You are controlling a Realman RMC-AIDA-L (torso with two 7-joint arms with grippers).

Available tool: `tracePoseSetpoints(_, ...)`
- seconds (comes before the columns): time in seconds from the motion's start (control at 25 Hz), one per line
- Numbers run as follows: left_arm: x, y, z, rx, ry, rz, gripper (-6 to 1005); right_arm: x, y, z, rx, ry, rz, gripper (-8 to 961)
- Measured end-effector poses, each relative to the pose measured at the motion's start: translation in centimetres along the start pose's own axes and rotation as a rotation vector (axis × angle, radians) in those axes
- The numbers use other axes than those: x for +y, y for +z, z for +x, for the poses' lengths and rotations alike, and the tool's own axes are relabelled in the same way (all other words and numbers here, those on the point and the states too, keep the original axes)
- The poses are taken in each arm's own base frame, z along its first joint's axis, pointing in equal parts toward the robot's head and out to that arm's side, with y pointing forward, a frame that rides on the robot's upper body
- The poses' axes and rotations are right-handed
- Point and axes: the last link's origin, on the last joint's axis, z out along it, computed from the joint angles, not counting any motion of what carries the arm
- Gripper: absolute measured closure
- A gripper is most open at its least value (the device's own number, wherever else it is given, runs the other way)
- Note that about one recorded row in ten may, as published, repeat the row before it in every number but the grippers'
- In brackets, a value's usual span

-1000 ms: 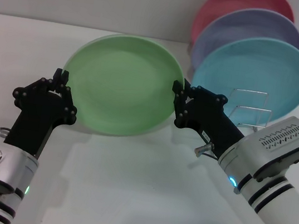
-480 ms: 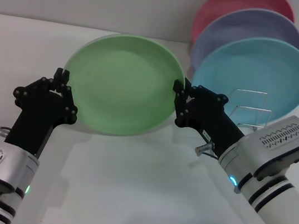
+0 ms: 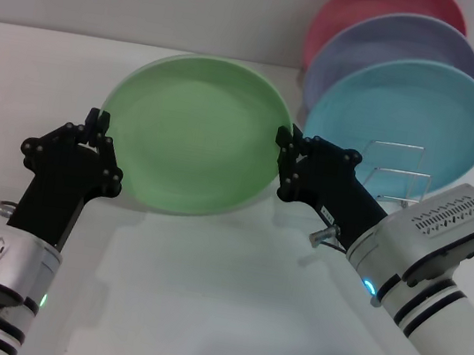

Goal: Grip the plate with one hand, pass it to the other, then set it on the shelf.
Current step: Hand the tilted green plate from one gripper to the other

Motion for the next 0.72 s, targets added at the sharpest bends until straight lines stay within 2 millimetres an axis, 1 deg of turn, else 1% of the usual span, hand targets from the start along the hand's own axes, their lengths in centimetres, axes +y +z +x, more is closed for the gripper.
tracePoseSetpoints(0.72, -0.02, 0.05, -0.03, -0.001, 0.002, -0.002, 895, 0.01, 0.01, 0.01, 0.001, 0.001, 0.0, 898)
